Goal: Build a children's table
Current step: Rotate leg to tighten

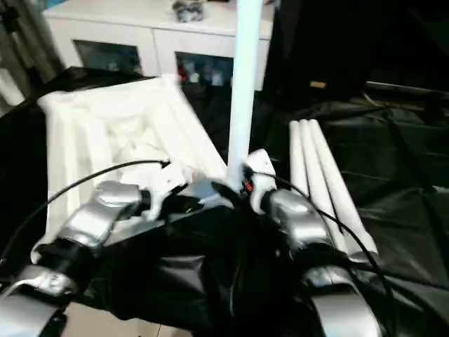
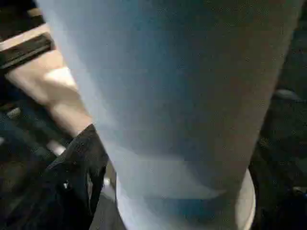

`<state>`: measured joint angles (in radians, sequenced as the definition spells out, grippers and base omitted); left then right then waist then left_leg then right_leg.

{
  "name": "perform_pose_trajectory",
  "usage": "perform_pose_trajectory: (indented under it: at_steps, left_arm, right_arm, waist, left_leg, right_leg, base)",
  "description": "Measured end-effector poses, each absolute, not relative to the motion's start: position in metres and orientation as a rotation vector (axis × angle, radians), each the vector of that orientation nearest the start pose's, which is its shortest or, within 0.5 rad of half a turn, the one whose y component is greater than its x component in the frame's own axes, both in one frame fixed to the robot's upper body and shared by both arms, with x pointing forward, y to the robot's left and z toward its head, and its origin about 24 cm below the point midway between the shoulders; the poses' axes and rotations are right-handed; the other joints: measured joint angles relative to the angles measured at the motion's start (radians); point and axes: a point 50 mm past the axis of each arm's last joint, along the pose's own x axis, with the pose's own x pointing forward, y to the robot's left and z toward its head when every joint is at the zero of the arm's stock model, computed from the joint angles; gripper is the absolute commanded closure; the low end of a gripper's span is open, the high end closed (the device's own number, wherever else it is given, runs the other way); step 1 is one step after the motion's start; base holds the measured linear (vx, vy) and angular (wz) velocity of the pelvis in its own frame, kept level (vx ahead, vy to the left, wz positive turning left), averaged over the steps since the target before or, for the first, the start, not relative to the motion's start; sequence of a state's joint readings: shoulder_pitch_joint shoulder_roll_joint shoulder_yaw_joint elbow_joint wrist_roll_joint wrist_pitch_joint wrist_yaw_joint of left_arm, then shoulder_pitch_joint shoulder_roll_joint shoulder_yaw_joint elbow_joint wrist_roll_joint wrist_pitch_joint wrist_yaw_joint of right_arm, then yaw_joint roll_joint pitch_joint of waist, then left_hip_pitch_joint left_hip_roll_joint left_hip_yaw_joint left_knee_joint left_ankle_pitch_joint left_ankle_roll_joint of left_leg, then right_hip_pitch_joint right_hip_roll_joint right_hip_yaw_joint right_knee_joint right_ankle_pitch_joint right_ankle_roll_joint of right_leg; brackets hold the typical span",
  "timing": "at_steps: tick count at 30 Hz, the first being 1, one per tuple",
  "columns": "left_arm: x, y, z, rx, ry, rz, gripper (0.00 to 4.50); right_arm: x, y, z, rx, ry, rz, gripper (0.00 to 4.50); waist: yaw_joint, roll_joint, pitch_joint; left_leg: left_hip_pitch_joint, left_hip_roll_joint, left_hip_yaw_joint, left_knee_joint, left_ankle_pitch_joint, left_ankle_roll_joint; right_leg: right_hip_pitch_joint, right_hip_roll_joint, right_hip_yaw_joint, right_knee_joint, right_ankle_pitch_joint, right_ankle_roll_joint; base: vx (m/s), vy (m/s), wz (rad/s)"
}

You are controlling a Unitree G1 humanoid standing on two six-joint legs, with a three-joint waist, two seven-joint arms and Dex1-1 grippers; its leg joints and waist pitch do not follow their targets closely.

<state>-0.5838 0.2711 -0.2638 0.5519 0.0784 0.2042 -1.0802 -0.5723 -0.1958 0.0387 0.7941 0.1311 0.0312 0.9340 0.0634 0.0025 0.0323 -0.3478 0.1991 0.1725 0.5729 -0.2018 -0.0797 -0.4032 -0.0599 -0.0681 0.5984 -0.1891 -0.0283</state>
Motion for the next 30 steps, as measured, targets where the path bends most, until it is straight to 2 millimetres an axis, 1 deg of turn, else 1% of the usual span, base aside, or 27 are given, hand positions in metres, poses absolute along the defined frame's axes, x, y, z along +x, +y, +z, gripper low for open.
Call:
perform_pose_trajectory:
  at_steps: [3,5,6,9,11,17,20,21,23,24,26,27,30]
  left_arm:
    - [0.317,0.114,0.048,0.381,0.457,-1.278,4.5]
    - [0.316,0.117,0.048,0.382,0.464,-1.297,4.5]
    - [0.316,0.118,0.048,0.381,0.469,-1.309,4.5]
    - [0.314,0.12,0.048,0.383,0.474,-1.341,4.5]
    - [0.314,0.121,0.048,0.387,0.475,-1.347,4.5]
    - [0.314,0.122,0.048,0.38,0.477,-1.357,4.5]
    - [0.316,0.125,0.047,0.375,0.483,-1.324,4.5]
    - [0.318,0.123,0.045,0.372,0.485,-1.285,4.5]
    - [0.321,0.12,0.043,0.371,0.482,-1.225,4.5]
    - [0.323,0.115,0.042,0.361,0.478,-1.191,4.5]
    - [0.325,0.104,0.04,0.33,0.473,-1.128,4.5]
    - [0.326,0.097,0.04,0.318,0.475,-1.098,4.5]
    - [0.328,0.086,0.041,0.305,0.475,-1.049,4.5]
  right_arm:
    - [0.321,-0.135,0.03,0.011,0.328,1.059,0.74]
    - [0.318,-0.137,0.032,-0.011,0.342,1.1,0.97]
    - [0.316,-0.138,0.032,-0.019,0.351,1.121,0.97]
    - [0.313,-0.141,0.033,-0.036,0.371,1.158,1.19]
    - [0.312,-0.141,0.033,-0.035,0.375,1.165,1.4]
    - [0.312,-0.139,0.034,-0.032,0.377,1.156,1.61]
    - [0.314,-0.133,0.031,-0.033,0.368,1.101,1.69]
    - [0.32,-0.129,0.029,-0.027,0.369,1.036,1.7]
    - [0.329,-0.124,0.028,-0.026,0.373,0.937,1.72]
    - [0.334,-0.122,0.027,-0.02,0.375,0.864,1.72]
    - [0.341,-0.12,0.026,-0.005,0.376,0.743,1.73]
    - [0.344,-0.12,0.026,-0.003,0.375,0.681,1.73]
    - [0.35,-0.119,0.027,-0.006,0.375,0.582,1.73]
  waist:
    - [0.008,0.0,0.0]
    - [0.012,0.0,0.0]
    - [0.015,0.0,0.0]
    - [0.023,-0.001,0.0]
    - [0.023,-0.001,0.0]
    - [0.024,-0.001,-0.001]
    - [0.02,-0.003,-0.002]
    - [0.013,-0.003,-0.002]
    - [0.0,-0.003,-0.001]
    - [-0.006,-0.003,-0.001]
    - [-0.01,-0.003,-0.001]
    - [-0.011,-0.003,-0.001]
    - [-0.01,-0.001,-0.001]
  left_leg:
    - [0.0,0.0,0.0,0.0,0.0,0.0]
    - [0.0,0.001,0.0,0.001,0.0,0.0]
    - [0.0,0.001,0.0,0.001,0.0,0.0]
    - [0.001,0.001,0.0,0.001,0.0,0.0]
    - [0.001,0.001,0.0,0.001,0.0,0.0]
    - [0.001,0.001,0.0,0.001,0.0,0.0]
    - [0.003,0.001,0.0,0.002,-0.001,-0.002]
    - [0.007,0.001,0.001,0.002,-0.002,-0.006]
    - [0.011,0.001,0.001,0.003,-0.002,-0.007]
    - [0.012,0.001,0.001,0.003,-0.002,-0.007]
    - [0.014,0.001,0.001,0.003,-0.002,-0.007]
    - [0.015,0.001,0.001,0.003,-0.002,-0.007]
    - [0.014,0.001,0.001,0.002,-0.002,-0.007]
  right_leg:
    - [0.0,0.0,0.0,0.0,0.0,0.0]
    - [0.0,0.0,0.0,0.0,0.0,0.0]
    - [0.0,0.0,-0.001,0.0,0.0,0.0]
    - [0.0,0.0,-0.001,0.0,0.0,0.0]
    - [0.001,0.0,0.0,0.0,0.0,0.0]
    - [0.001,0.0,-0.001,0.001,0.0,0.0]
    - [0.001,0.0,0.0,0.003,0.0,0.0]
    - [0.004,0.0,0.0,0.003,0.001,-0.001]
    - [0.006,0.0,0.0,0.002,-0.002,0.004]
    - [0.007,0.0,0.001,0.002,-0.002,0.004]
    - [0.008,0.0,0.001,0.002,-0.002,0.005]
    - [0.008,0.0,0.001,0.002,-0.002,0.005]
    - [0.008,0.0,0.001,0.003,-0.002,0.005]
  base:
    - [0.0,0.0,0.0]
    - [0.0,0.0,0.0]
    - [0.0,0.0,0.0]
    - [0.0,0.0,0.0]
    - [0.0,0.0,0.0]
    - [0.0,0.0,0.0]
    - [0.0,0.0,0.0]
    - [0.0,0.0,0.0]
    - [0.0,0.0,0.0]
    - [0.0,0.0,0.0]
    - [0.0,0.0,0.0]
    - [0.0,0.0,0.0]
    - [0.0,0.0,0.0]
